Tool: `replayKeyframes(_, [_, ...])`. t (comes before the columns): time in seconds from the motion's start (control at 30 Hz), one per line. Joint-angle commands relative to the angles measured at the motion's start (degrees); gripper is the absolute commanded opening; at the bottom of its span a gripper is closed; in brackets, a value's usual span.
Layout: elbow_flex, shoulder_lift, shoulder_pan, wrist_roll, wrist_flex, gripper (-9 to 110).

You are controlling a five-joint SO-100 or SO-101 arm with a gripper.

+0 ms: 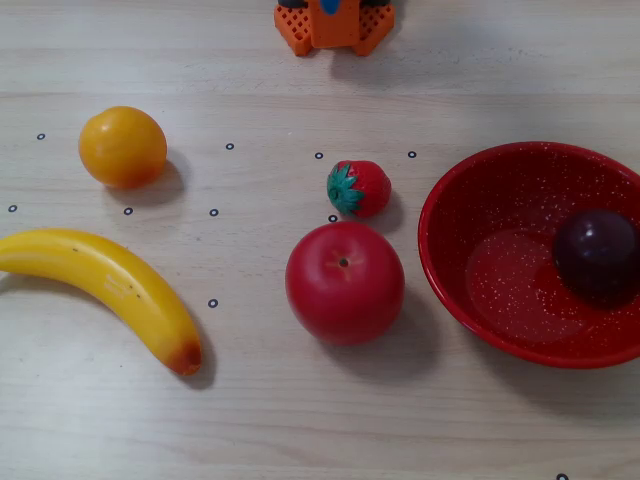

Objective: Put the plum in the red bowl.

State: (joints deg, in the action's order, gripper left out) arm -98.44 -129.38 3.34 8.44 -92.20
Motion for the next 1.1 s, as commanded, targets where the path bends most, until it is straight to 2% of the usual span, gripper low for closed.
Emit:
replayKeyframes(0.0, [-7.1, -9.1, -2.6, 2.4, 4.7, 0])
replayKeyframes(0.33, [-35.1, -38.1, -9.8, 2.5, 7.7, 0])
replayKeyframes(0.6, [-51.2, -53.0, -11.9, 0.4, 11.4, 0])
replayKeyframes(0.8, [-63.2, -54.2, -9.9, -4.6, 22.4, 0])
replayKeyframes(0.93, [-71.7, -54.2, -9.9, -4.4, 31.1, 0])
replayKeyframes(1.07, [-74.3, -54.2, -9.8, -5.2, 33.0, 0])
